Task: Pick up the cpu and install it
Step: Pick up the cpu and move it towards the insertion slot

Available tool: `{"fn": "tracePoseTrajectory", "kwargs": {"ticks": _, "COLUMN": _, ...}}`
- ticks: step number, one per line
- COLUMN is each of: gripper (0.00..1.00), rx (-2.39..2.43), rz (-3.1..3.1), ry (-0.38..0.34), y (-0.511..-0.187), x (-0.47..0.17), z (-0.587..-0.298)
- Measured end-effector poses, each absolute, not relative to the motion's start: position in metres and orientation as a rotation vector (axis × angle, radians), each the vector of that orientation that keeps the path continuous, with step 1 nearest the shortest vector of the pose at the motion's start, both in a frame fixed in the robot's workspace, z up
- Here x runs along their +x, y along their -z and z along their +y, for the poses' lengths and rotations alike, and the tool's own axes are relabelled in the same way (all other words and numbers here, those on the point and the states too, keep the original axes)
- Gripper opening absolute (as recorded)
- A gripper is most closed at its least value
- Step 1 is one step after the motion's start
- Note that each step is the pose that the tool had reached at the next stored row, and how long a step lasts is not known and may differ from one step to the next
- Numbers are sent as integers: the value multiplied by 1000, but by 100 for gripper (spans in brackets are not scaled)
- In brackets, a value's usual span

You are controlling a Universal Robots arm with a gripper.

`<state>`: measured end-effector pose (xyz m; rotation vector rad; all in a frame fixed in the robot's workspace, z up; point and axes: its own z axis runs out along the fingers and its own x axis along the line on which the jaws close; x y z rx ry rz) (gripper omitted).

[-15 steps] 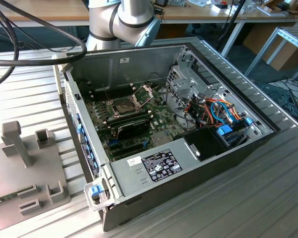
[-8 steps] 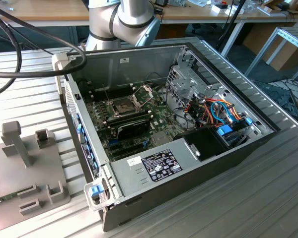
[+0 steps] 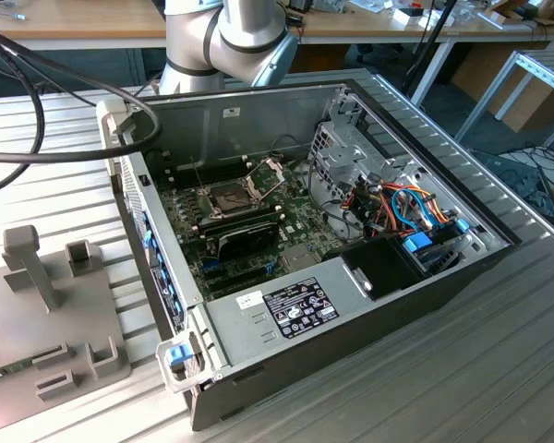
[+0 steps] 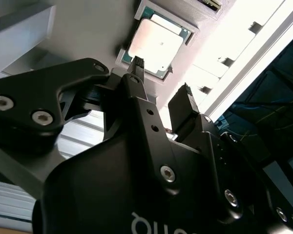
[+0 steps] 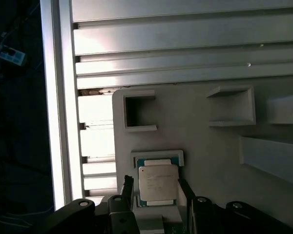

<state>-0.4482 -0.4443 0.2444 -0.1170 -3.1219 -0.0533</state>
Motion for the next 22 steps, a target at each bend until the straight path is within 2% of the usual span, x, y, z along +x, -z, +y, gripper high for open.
{"fn": "tracePoseTrajectory", "kwargs": {"ticks": 22, "gripper": 48, "rx": -117, "rz": -3122, "ry": 53, "y": -239, "x": -448, "z": -449}}
